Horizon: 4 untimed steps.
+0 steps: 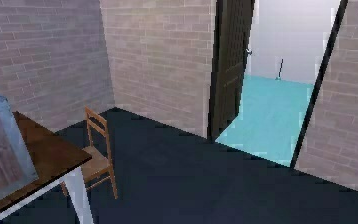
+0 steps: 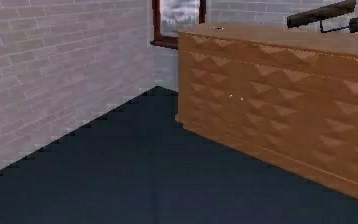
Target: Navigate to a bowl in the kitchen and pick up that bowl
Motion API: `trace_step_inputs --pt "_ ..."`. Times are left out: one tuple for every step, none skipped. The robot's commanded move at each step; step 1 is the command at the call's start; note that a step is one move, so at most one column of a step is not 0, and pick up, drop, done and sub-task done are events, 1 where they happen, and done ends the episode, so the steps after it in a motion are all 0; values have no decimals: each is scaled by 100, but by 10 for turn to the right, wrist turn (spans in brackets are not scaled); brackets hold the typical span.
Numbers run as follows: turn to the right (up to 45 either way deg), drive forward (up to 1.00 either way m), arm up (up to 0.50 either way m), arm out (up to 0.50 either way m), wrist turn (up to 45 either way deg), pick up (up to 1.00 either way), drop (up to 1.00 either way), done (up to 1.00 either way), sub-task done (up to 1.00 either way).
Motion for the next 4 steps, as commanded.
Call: trace_step_inputs --pt "0 10 0 0 0 0 0 0 0" --pt "180 0 0 0 0 0 0 0 0" --pt "0 100 0 0 0 0 0 0 0" --pt "30 0 0 0 0 0 0 0 0"
